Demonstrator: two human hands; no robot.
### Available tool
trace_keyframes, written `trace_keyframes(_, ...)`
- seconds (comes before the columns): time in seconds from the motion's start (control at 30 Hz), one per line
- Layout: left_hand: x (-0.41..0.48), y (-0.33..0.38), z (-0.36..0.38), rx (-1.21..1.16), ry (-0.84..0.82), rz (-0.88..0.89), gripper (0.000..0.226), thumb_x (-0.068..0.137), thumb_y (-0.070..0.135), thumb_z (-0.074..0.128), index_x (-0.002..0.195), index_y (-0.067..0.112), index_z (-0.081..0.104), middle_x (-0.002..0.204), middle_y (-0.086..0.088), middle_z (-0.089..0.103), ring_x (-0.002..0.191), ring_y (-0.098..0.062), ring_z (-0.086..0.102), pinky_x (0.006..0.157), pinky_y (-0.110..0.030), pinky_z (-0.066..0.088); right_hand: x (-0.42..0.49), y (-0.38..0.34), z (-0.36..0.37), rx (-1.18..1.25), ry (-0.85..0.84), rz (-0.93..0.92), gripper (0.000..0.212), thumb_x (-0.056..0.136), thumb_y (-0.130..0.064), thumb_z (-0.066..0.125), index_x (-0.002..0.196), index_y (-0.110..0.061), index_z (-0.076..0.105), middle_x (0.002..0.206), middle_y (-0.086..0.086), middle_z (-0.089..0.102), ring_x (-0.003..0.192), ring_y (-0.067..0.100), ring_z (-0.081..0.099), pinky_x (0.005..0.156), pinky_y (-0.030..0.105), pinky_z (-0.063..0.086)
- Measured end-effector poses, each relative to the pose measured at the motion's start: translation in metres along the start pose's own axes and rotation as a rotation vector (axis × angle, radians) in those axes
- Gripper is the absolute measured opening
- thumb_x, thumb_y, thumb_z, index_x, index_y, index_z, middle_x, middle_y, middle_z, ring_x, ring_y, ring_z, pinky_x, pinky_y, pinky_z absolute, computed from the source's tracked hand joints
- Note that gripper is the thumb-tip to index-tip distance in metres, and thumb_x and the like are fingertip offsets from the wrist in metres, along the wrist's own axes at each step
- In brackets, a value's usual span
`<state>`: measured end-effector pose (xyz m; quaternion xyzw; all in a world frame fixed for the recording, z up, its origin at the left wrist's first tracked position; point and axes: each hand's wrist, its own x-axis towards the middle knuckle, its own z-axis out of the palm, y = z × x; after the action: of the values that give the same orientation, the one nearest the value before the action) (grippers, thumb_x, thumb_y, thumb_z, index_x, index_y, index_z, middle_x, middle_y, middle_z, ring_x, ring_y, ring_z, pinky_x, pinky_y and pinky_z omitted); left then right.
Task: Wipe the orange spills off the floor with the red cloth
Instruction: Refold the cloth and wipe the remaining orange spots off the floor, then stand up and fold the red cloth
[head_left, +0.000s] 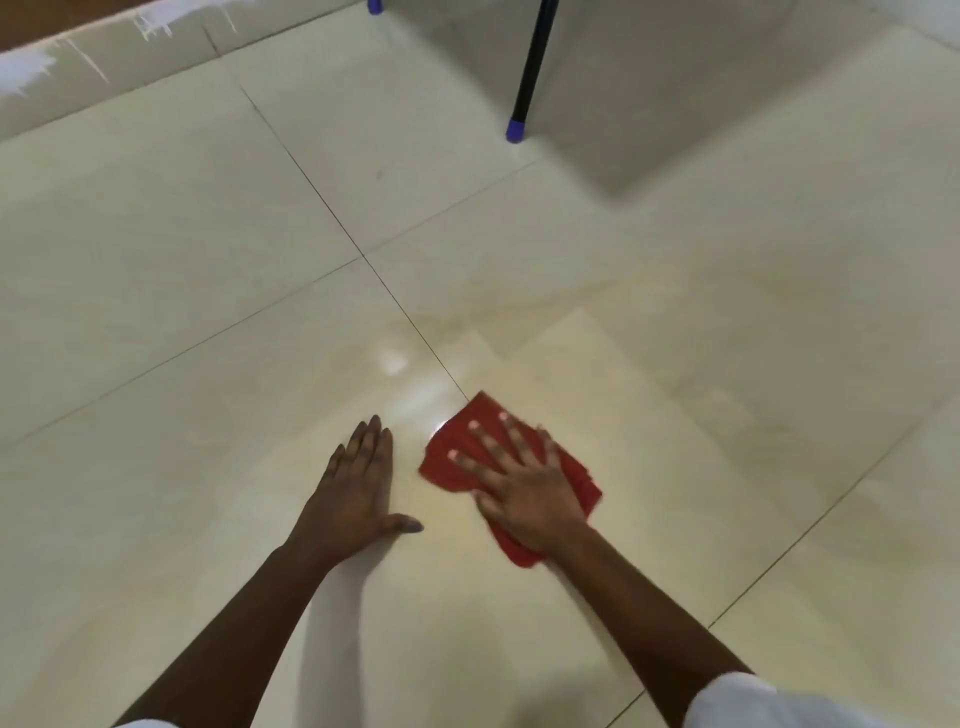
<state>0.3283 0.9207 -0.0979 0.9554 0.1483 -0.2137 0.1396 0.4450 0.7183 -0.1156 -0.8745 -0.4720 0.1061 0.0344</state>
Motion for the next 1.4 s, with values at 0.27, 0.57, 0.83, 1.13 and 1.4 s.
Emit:
trace_keyframes(0.27, 0.013, 0.014, -0.004, 0.086, -0.012, 0.033, 0.141, 0.038, 0.094, 0.009, 0.149, 0.005, -0.001, 0.157, -0.009, -0.014, 0.145, -0.022, -0.012, 0.117, -0.039, -0.001, 0.049, 0.018, -0.018, 0.11, -0.061, 0.185, 0.055, 0.091, -0.051, 0.015, 0.145, -0.044, 0.008, 0.158, -0.002, -0.004, 0.143, 0.029, -0.011, 0.111, 0.059, -0.002)
trace_keyframes(0.57, 0.015, 0.032, -0.012, -0.094, 0.18, 0.085, 0.097, 0.07, 0.072, 0.021, 0.13, 0.0, 0.048, 0.145, -0.019, 0.04, 0.138, -0.033, 0.031, 0.109, -0.044, 0.029, -0.002, 0.004, -0.021, 0.511, 0.029, 0.119, 0.048, 0.084, -0.032, 0.031, 0.124, -0.03, 0.058, 0.143, -0.008, 0.044, 0.138, 0.013, 0.028, 0.112, 0.042, 0.016)
trace_keyframes(0.83, 0.014, 0.098, -0.075, -1.165, 0.113, -0.227, 0.034, 0.096, 0.029, 0.045, 0.086, 0.005, 0.068, 0.087, -0.007, 0.067, 0.084, -0.022, 0.061, 0.076, -0.031, 0.048, 0.001, -0.008, -0.072, 1.231, 0.175, 0.592, 0.039, 0.091, -0.004, 0.044, 0.113, -0.029, 0.065, 0.109, -0.001, 0.064, 0.079, -0.005, 0.057, 0.07, 0.012, 0.041)
trace_keyframes(1.13, -0.057, 0.134, -0.219, -1.584, -0.08, -0.308, 0.022, 0.09, 0.027, 0.059, 0.088, 0.005, 0.055, 0.089, -0.011, 0.066, 0.082, -0.026, 0.066, 0.079, -0.034, 0.054, -0.036, -0.051, -0.231, 1.413, 0.151, 0.555, 0.04, 0.094, -0.008, 0.046, 0.119, -0.037, 0.06, 0.103, -0.017, 0.067, 0.078, -0.003, 0.061, 0.07, 0.01, 0.044)
trace_keyframes(1.4, -0.177, 0.181, -0.379, -1.639, 0.022, -0.322, 0.018, 0.092, 0.014, 0.048, 0.073, 0.012, 0.048, 0.059, 0.002, 0.057, 0.055, -0.014, 0.059, 0.062, -0.03, 0.049, -0.101, -0.091, -0.435, 1.647, 0.225, 0.524, 0.036, 0.093, -0.01, 0.051, 0.124, -0.028, 0.057, 0.117, -0.017, 0.062, 0.108, -0.007, 0.056, 0.084, 0.01, 0.044)
